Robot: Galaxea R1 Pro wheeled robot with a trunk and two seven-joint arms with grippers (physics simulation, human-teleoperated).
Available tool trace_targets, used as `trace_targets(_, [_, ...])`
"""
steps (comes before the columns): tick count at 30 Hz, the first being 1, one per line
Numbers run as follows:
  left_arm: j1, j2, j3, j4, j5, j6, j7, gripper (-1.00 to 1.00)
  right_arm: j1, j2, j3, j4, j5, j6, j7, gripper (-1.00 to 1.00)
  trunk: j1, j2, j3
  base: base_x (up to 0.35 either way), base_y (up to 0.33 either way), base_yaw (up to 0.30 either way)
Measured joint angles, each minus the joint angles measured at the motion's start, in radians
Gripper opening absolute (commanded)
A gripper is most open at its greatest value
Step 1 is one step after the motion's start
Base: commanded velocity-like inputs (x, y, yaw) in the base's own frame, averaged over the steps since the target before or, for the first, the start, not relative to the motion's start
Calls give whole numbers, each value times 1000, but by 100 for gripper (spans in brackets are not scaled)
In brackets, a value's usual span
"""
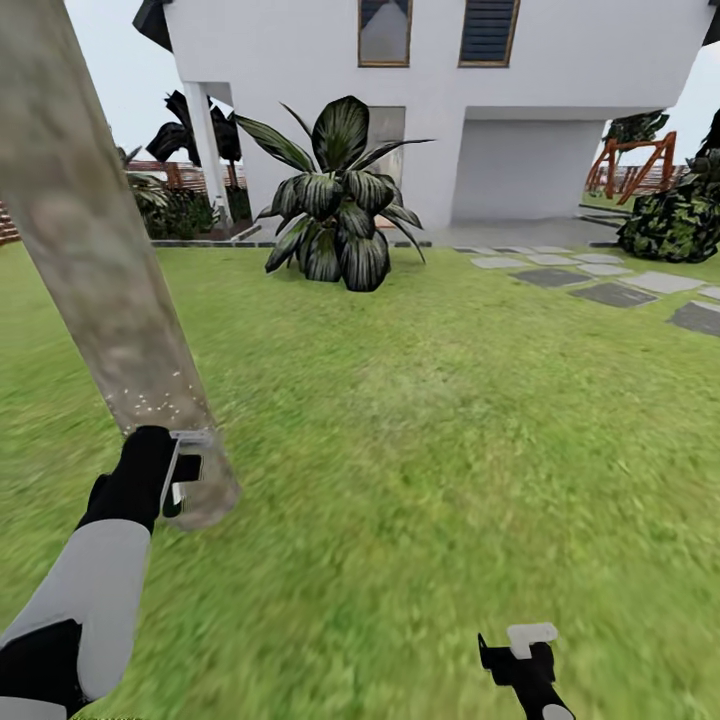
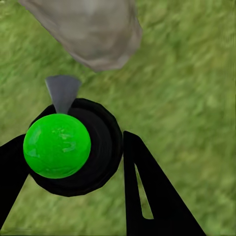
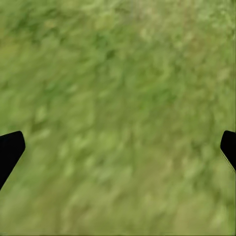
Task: In the garden, pick up the pesticide atomizer on the floor and spray pesticide onto both trees until each tree trunk is fully covered.
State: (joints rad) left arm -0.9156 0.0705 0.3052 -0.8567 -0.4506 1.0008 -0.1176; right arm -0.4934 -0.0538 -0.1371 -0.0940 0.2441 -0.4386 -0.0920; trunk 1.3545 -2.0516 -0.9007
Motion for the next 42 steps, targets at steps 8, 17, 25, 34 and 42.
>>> trace_targets(8, [34, 46, 13, 4, 3, -12, -1, -100, 0, 0, 0, 1, 0, 0, 0, 100, 0, 0, 0, 181, -209, 276])
trace_targets(17, [88, 40, 17, 6, 6, -30, -2, -100, 0, 1, 1, 1, 0, 0, 0, 100, 0, 0, 0, 15, -10, 276])
trace_targets(25, [88, 26, 11, 6, 6, -33, 1, -100, 0, 1, 0, 1, 0, 1, 0, 100, 0, 0, 0, 250, -35, 65])
trace_targets(34, [88, 24, 13, 5, 5, -33, -1, -100, 0, 1, 0, 1, 0, 0, 1, 100, 0, 0, 0, 137, -229, 0])
trace_targets(42, [88, 25, 15, 5, 5, -33, -1, -100, 0, 1, 0, 1, 0, 0, 0, 100, 0, 0, 0, -51, -275, 0])
